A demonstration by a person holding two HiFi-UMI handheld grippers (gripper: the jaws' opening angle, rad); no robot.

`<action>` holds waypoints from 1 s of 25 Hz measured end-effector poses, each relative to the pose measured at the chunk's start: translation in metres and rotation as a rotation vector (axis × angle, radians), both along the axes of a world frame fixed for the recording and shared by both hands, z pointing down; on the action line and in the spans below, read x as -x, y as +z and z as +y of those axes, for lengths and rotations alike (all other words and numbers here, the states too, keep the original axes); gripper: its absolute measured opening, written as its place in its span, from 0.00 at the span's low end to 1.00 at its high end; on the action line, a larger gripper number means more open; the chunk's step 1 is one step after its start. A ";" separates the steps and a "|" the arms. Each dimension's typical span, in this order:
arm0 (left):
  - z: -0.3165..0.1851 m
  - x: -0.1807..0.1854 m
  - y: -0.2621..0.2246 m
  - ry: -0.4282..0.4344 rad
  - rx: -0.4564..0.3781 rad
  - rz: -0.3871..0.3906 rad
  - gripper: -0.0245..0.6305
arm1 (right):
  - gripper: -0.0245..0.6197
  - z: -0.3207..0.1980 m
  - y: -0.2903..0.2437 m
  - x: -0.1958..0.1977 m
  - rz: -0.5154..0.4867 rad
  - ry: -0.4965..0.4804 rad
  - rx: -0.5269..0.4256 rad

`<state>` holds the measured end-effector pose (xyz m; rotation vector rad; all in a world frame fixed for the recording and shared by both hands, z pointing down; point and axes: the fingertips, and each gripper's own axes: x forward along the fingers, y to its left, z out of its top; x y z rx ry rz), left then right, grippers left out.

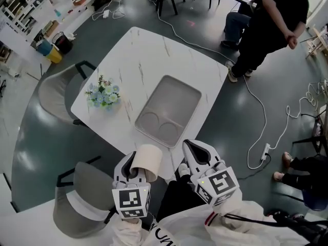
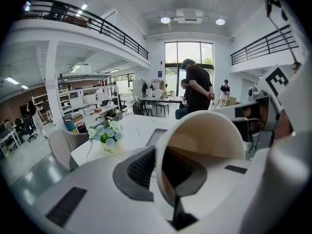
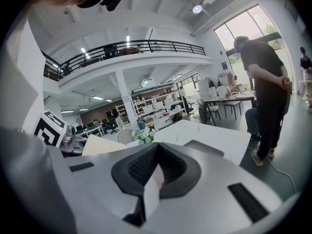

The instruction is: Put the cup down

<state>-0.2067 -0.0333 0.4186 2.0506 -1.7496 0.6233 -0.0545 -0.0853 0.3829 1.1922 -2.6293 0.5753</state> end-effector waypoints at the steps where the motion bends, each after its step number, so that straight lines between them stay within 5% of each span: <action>1: -0.002 0.000 0.003 0.001 0.005 -0.002 0.11 | 0.04 -0.002 0.003 0.000 0.003 0.000 0.001; 25: -0.069 0.010 0.062 0.077 0.112 -0.106 0.11 | 0.04 -0.058 0.050 -0.012 0.004 0.064 0.048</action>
